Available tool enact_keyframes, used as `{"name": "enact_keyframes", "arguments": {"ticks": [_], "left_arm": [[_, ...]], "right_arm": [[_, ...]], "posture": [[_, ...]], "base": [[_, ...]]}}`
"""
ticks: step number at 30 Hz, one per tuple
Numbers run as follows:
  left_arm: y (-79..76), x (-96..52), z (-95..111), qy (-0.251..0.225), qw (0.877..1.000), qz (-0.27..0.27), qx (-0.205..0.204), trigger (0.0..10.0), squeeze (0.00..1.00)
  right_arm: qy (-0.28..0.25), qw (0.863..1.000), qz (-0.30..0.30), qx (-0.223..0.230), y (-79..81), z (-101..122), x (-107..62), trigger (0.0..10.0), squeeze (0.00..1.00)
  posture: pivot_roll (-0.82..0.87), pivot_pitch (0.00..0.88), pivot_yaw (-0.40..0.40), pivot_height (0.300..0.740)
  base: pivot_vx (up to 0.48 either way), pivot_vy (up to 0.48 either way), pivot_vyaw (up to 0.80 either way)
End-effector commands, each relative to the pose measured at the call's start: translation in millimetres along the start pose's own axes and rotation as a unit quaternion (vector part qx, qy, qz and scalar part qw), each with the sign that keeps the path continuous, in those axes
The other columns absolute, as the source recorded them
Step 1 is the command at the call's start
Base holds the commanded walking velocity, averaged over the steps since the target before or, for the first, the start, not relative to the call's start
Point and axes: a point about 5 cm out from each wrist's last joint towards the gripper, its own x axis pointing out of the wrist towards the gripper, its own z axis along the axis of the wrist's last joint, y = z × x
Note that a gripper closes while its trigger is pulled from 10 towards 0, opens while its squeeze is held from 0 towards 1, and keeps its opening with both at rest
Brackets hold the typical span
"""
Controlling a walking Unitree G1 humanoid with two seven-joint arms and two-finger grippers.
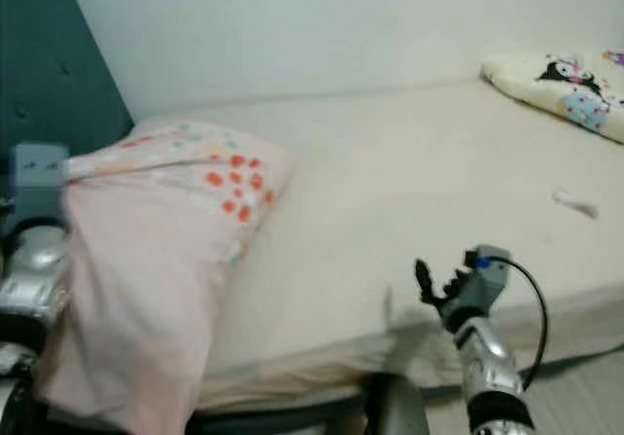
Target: Clean up the room
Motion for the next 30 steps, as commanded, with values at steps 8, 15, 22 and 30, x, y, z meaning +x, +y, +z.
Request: {"name": "enact_keyframes", "arguments": {"ticks": [8,15,22,30], "left_arm": [[23.6,-35.2,-56.0,0.131,0.987,0.067,-0.065,0.0,0.0],[6.6,-81.6,-83.6,0.247,0.961,0.013,-0.125,0.0,0.0],[-25.9,-99.1,-82.6,0.281,0.94,-0.072,-0.179,0.4,0.0],[-52.2,-88.3,-58.2,0.217,0.952,-0.184,-0.113,10.0,1.0]], "right_arm": [[0.012,1.0,0.023,0.003,13.4,-4.4,4.2,10.0,0.0],[0.02,0.999,0.026,0.007,16.7,-10.4,3.4,10.0,0.0],[0.021,0.999,0.025,0.009,18.8,-12.0,3.7,10.0,0.0],[0.025,0.999,0.021,0.008,16.8,-14.2,1.6,10.0,0.0]], "posture": [[-0.05,0.0,0.02,0.371],[-0.04,0.0,0.026,0.371],[-0.04,0.0,0.029,0.371],[-0.06,0.0,0.029,0.371]], "base": [[0.0,0.0,0.0],[0.0,0.0,0.0],[0.0,0.0,0.0],[0.0,0.0,0.0]]}}
